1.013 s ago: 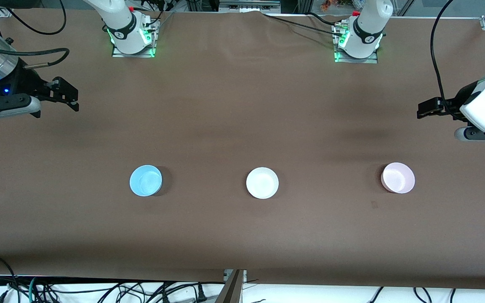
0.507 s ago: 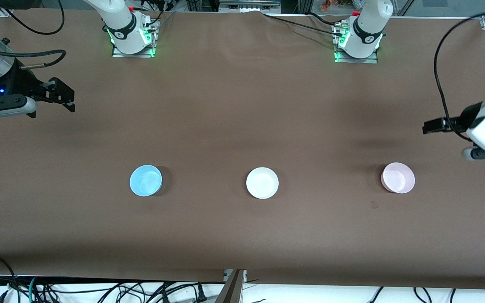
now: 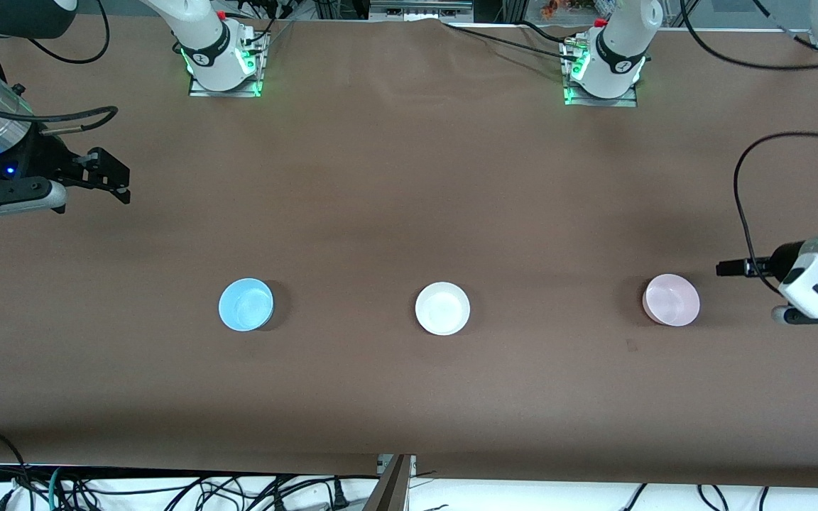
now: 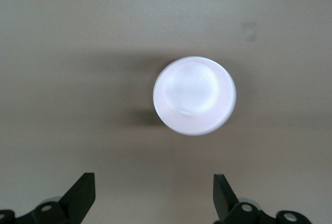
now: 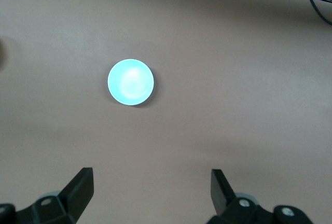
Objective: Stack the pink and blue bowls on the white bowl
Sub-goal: 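Move the left gripper toward the pale pink bowl, then lower the left gripper and grasp the pink bowl's rim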
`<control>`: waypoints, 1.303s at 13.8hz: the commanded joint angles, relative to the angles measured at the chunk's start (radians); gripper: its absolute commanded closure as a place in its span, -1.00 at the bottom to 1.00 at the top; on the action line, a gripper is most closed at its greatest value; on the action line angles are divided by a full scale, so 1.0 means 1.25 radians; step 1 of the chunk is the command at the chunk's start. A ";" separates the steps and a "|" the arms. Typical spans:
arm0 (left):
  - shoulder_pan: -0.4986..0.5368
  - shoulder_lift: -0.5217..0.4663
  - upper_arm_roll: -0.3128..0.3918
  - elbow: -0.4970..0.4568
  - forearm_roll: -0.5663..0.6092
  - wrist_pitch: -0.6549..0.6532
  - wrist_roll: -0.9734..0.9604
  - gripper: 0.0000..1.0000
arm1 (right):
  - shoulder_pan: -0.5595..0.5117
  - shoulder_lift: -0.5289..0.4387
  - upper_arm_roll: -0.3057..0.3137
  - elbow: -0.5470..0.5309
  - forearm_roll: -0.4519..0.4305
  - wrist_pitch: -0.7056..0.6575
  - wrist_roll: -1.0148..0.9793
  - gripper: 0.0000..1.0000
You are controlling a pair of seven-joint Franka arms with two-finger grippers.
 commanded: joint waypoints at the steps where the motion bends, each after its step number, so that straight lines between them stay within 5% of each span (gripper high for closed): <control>1: 0.011 0.029 -0.005 -0.034 -0.017 0.079 0.056 -1.00 | -0.010 -0.001 0.005 0.007 0.000 0.005 -0.002 -1.00; 6: 0.011 0.040 -0.006 -0.172 -0.038 0.288 0.058 -1.00 | -0.007 0.008 0.005 0.007 0.000 0.021 0.001 -1.00; 10: 0.010 0.075 -0.005 -0.183 -0.092 0.333 0.107 -0.96 | -0.005 0.016 0.005 0.007 -0.013 0.021 0.002 -1.00; 18: 0.011 0.086 -0.003 -0.178 -0.098 0.342 0.197 -0.19 | -0.009 0.066 0.005 0.007 -0.008 0.029 0.006 -1.00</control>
